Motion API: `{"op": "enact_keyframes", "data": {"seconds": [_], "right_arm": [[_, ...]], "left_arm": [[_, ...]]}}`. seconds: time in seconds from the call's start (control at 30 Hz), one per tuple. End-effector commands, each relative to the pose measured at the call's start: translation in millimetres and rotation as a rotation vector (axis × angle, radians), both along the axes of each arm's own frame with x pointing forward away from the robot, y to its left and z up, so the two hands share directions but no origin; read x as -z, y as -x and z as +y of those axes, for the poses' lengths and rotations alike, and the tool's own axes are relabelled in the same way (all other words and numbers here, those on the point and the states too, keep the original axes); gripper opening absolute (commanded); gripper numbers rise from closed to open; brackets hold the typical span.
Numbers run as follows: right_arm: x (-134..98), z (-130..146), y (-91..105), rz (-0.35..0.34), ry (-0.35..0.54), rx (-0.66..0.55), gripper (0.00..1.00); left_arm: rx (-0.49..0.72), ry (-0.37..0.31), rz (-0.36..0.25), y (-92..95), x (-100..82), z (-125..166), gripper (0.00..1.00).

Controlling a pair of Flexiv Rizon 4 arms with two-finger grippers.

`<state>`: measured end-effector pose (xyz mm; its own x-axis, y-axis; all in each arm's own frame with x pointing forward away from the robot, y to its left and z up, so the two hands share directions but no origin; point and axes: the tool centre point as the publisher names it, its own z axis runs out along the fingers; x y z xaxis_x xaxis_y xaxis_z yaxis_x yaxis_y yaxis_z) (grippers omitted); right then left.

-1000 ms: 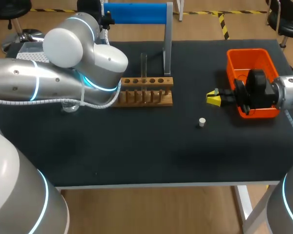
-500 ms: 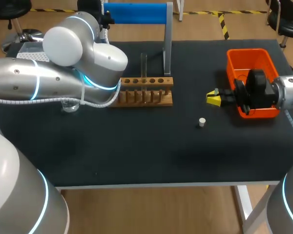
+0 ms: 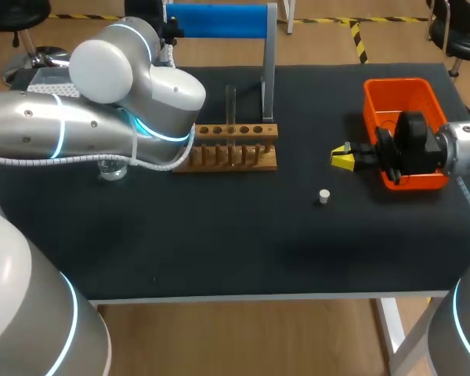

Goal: Invert the test tube, pick up the pipette, mount the tip to pipette, aspirate from beaker and dispense into the tube, eject the tip, return the pipette, and cap with the stopper.

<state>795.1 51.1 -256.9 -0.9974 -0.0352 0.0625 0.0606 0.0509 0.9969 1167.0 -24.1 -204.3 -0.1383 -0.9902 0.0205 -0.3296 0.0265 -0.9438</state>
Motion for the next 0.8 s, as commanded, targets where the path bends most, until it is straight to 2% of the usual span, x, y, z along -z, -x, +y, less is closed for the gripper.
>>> {"op": "enact_keyframes", "data": {"seconds": [0.03, 0.07, 0.2, 0.27, 0.47, 0.8], "right_arm": [[0, 0, 0.4, -0.001, 0.001, 0.001, 0.0], [0, 0, 0.4, -0.001, 0.001, 0.001, 0.0], [0, 0, 0.4, -0.001, 0.001, 0.001, 0.0], [0, 0, 0.4, -0.001, 0.001, 0.001, 0.0], [0, 0, 0.4, -0.001, 0.001, 0.001, 0.0], [0, 0, 0.4, -0.001, 0.001, 0.001, 0.0]], "left_arm": [[0.0, -0.002, 0.008, -2.8, -0.6, -1, 0.48], [0.0, -0.003, 0.008, -2.8, -0.5, -1, 0.45], [-0.004, -0.001, 0.009, -2.7, -0.1, 0, 0.03], [-0.006, -0.002, 0.01, -2.3, 0.0, 0, 0.0], [-0.011, -0.004, 0.008, 0.3, -3.1, 1, 0.0], [-0.016, -0.022, -0.02, 3.9, -22.8, 2, 0.0]]}}
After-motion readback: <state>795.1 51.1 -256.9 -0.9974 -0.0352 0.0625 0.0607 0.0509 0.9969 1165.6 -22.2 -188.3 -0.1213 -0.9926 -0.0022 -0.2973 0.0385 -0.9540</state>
